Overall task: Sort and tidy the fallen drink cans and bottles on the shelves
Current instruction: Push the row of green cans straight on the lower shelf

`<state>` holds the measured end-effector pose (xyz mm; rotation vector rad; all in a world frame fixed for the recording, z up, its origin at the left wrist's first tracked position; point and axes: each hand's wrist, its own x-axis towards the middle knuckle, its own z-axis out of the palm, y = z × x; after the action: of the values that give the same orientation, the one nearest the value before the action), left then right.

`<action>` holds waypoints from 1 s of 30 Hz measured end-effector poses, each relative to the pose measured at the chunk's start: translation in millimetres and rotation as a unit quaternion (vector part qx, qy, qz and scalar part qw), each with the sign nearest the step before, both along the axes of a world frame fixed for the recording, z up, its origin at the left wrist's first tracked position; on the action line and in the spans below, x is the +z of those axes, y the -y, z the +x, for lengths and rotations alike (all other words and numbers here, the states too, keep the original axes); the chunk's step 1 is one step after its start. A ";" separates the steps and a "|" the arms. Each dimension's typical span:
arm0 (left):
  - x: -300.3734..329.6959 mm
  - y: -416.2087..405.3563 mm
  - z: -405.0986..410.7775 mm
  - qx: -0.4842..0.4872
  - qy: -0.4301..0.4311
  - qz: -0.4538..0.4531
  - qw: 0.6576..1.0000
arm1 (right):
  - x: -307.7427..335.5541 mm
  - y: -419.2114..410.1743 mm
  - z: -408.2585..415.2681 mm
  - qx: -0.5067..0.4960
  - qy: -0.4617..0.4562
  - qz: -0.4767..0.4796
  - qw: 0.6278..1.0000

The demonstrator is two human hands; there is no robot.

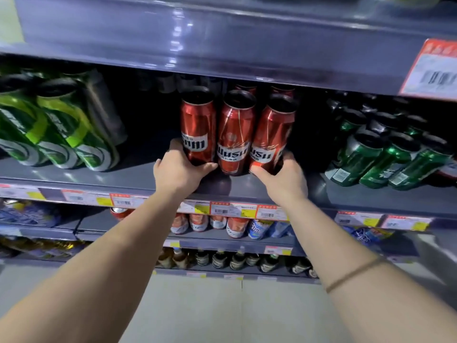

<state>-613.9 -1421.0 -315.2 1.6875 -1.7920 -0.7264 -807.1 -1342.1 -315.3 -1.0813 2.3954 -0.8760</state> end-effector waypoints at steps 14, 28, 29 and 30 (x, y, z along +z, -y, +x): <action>8.0 -31.1 -8.5 0.085 -0.020 -0.060 0.994 | 14.4 -22.7 -0.6 0.071 0.024 -0.016 0.997; 103.9 -124.0 -22.3 -0.164 -0.084 -0.101 0.978 | 101.0 -125.9 40.4 0.001 0.078 -0.115 0.990; 109.3 -128.3 -24.1 -0.184 -0.079 -0.094 0.975 | 106.0 -133.2 39.6 -0.009 0.090 -0.112 0.990; 111.7 -131.6 -27.8 -0.203 -0.075 -0.084 0.973 | 108.5 -140.1 36.4 -0.019 0.099 -0.108 0.989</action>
<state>-641.7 -1289.4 -203.5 1.1364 -2.0475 -0.8206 -770.8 -1202.0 -206.8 -0.9752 2.2018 -1.2201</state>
